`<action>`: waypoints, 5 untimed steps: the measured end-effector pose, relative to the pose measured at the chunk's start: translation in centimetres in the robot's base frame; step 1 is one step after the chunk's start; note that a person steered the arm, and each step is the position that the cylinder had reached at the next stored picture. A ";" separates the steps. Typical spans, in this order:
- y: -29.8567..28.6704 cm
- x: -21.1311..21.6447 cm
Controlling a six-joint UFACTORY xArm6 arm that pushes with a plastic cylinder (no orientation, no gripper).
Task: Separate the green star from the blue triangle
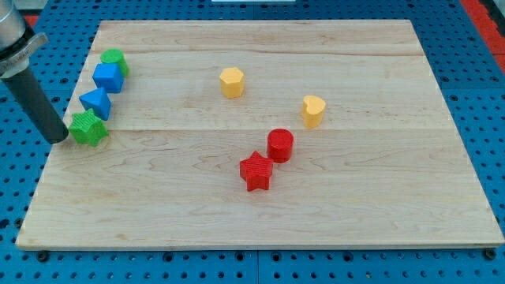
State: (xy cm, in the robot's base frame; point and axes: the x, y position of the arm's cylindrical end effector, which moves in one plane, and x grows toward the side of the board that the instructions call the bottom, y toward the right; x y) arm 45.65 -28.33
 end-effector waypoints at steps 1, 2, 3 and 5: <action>0.0 -1.7; 2.7 -0.5; 8.8 1.3; 13.4 1.8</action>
State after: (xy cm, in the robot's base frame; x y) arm 47.42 -14.88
